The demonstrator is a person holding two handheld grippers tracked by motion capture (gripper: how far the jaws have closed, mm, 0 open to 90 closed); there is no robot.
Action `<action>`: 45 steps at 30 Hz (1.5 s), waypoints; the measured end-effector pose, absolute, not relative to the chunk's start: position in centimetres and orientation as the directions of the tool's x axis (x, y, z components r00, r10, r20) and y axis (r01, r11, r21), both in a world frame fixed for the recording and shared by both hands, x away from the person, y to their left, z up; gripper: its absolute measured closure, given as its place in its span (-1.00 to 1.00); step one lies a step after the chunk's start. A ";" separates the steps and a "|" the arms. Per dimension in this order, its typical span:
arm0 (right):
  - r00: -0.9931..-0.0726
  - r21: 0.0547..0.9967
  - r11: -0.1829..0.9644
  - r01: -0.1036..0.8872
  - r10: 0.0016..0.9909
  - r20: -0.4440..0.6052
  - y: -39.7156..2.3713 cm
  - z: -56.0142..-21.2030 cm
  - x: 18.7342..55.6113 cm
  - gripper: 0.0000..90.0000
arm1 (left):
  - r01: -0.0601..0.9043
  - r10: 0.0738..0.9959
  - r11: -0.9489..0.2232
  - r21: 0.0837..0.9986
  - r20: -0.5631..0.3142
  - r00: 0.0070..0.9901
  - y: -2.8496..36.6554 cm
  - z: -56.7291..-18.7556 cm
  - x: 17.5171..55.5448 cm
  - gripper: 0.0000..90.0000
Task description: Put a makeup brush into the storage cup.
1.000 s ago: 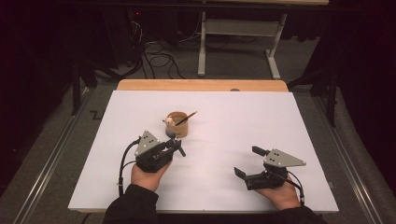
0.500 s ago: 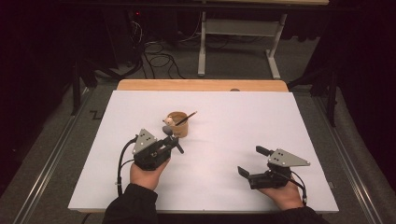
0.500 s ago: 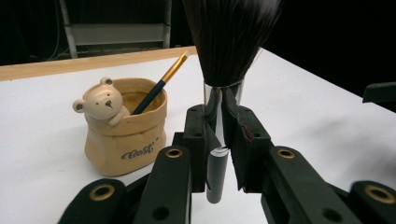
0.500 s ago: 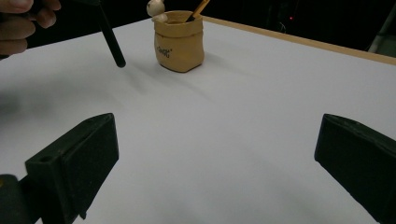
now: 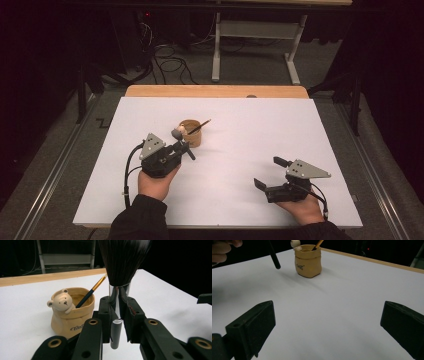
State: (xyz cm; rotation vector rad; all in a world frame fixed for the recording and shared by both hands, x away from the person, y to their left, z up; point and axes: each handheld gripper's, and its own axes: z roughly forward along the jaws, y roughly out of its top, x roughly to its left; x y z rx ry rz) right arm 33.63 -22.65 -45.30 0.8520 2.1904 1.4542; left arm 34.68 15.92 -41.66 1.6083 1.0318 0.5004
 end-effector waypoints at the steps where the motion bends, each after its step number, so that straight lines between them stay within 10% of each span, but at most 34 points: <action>1: -0.747 0.919 0.284 0.275 0.664 0.018 -22.6 -45.3 33.6 -0.99 | 0.361 0.825 -0.014 0.932 -0.193 0.531 16.0 -41.6 34.7 0.72; 45: -0.751 0.913 0.293 0.284 0.660 0.023 -22.5 -45.5 33.7 -0.98 | 0.353 0.866 0.011 0.935 -0.186 0.464 16.5 -38.5 39.9 0.72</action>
